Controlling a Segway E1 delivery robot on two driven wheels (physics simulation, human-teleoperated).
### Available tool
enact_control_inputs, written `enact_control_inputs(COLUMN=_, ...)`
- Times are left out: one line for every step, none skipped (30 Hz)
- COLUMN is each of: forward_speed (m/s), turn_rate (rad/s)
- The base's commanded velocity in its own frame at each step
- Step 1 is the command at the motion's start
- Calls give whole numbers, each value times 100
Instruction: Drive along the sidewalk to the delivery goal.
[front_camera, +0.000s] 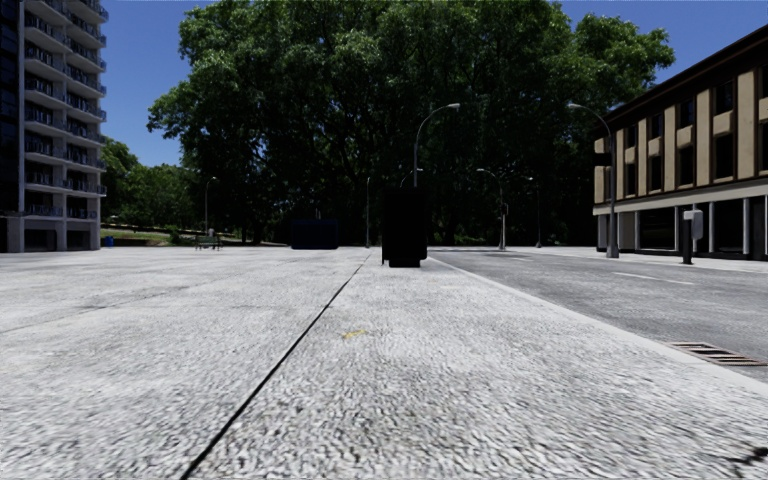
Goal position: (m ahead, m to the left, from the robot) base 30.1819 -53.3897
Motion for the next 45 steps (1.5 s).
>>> enact_control_inputs(forward_speed=200, turn_rate=0)
enact_control_inputs(forward_speed=200, turn_rate=0)
enact_control_inputs(forward_speed=200, turn_rate=0)
enact_control_inputs(forward_speed=200, turn_rate=0)
enact_control_inputs(forward_speed=200, turn_rate=0)
enact_control_inputs(forward_speed=200, turn_rate=0)
enact_control_inputs(forward_speed=200, turn_rate=0)
enact_control_inputs(forward_speed=200, turn_rate=0)
enact_control_inputs(forward_speed=200, turn_rate=0)
enact_control_inputs(forward_speed=200, turn_rate=0)
enact_control_inputs(forward_speed=200, turn_rate=0)
enact_control_inputs(forward_speed=200, turn_rate=0)
enact_control_inputs(forward_speed=200, turn_rate=0)
enact_control_inputs(forward_speed=200, turn_rate=0)
enact_control_inputs(forward_speed=200, turn_rate=0)
enact_control_inputs(forward_speed=200, turn_rate=0)
enact_control_inputs(forward_speed=200, turn_rate=0)
enact_control_inputs(forward_speed=200, turn_rate=0)
enact_control_inputs(forward_speed=200, turn_rate=0)
enact_control_inputs(forward_speed=200, turn_rate=0)
enact_control_inputs(forward_speed=200, turn_rate=0)
enact_control_inputs(forward_speed=200, turn_rate=0)
enact_control_inputs(forward_speed=200, turn_rate=0)
enact_control_inputs(forward_speed=200, turn_rate=0)
enact_control_inputs(forward_speed=200, turn_rate=0)
enact_control_inputs(forward_speed=200, turn_rate=0)
enact_control_inputs(forward_speed=200, turn_rate=0)
enact_control_inputs(forward_speed=200, turn_rate=0)
enact_control_inputs(forward_speed=200, turn_rate=0)
enact_control_inputs(forward_speed=200, turn_rate=0)
enact_control_inputs(forward_speed=200, turn_rate=0)
enact_control_inputs(forward_speed=200, turn_rate=0)
enact_control_inputs(forward_speed=200, turn_rate=0)
enact_control_inputs(forward_speed=200, turn_rate=0)
enact_control_inputs(forward_speed=200, turn_rate=0)
enact_control_inputs(forward_speed=200, turn_rate=0)
enact_control_inputs(forward_speed=200, turn_rate=0)
enact_control_inputs(forward_speed=200, turn_rate=4)
enact_control_inputs(forward_speed=200, turn_rate=4)
enact_control_inputs(forward_speed=200, turn_rate=12)
enact_control_inputs(forward_speed=200, turn_rate=15)
enact_control_inputs(forward_speed=200, turn_rate=16)
enact_control_inputs(forward_speed=200, turn_rate=16)
enact_control_inputs(forward_speed=200, turn_rate=16)
enact_control_inputs(forward_speed=200, turn_rate=16)
